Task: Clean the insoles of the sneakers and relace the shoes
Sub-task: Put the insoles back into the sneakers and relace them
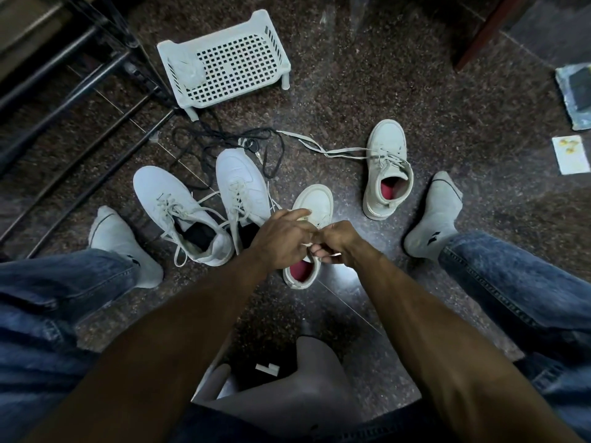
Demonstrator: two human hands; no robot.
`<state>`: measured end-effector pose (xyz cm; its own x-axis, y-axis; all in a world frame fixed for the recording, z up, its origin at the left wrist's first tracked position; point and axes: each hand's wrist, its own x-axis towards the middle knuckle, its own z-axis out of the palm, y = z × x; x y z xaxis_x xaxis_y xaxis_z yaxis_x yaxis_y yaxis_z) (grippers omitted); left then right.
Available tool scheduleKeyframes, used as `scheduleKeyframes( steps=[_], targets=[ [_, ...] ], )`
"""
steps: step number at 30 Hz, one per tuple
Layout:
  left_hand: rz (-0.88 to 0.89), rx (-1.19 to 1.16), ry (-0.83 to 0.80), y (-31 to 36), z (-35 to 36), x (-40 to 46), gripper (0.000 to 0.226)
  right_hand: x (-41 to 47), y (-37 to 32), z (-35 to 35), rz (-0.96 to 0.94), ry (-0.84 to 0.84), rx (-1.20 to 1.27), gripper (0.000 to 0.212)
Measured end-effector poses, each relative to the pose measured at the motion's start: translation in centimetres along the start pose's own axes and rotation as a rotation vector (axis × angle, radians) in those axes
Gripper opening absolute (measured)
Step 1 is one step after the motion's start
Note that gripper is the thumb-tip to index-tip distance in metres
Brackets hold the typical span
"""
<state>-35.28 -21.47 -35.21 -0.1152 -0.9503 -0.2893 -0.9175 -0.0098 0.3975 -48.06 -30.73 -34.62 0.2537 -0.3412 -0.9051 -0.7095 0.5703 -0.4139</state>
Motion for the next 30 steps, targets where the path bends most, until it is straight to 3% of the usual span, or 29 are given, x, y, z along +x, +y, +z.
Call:
scheduleKeyframes(
  steps=[3, 7, 10, 15, 19, 22, 30],
  targets=[
    [-0.089, -0.182, -0.016, -0.3, -0.3, 0.5, 0.028, 0.5, 0.4, -0.2, -0.079, 0.013, 0.001, 0.014],
    [-0.443, -0.574, 0.005, -0.2, -0.4, 1.1, 0.013, 1.2, 2.0, -0.3, -0.239, -0.001, -0.046, 0.013],
    [-0.529, -0.706, -0.022, -0.3, -0.5, 1.3, 0.005, 1.3, 3.0, -0.2, -0.340, -0.005, -0.113, 0.006],
    [-0.486, -0.639, -0.023, -1.0, 0.0, 1.2, 0.002, 1.4, 3.4, 0.5, -0.415, 0.025, -0.205, 0.018],
    [-0.392, -0.406, 0.111, -1.6, 1.2, 0.4, 0.009, 0.9, 2.9, 0.3, -0.261, -0.086, -0.052, 0.009],
    [-0.399, -0.356, 0.165, -0.8, 1.5, -0.1, 0.004, 0.7, 2.7, 0.0, -0.160, -0.176, 0.011, 0.012],
    [-0.360, -0.352, 0.086, 0.6, 2.2, -0.9, 0.025, 0.7, 2.9, -0.1, -0.100, -0.169, 0.116, 0.019]
  ],
)
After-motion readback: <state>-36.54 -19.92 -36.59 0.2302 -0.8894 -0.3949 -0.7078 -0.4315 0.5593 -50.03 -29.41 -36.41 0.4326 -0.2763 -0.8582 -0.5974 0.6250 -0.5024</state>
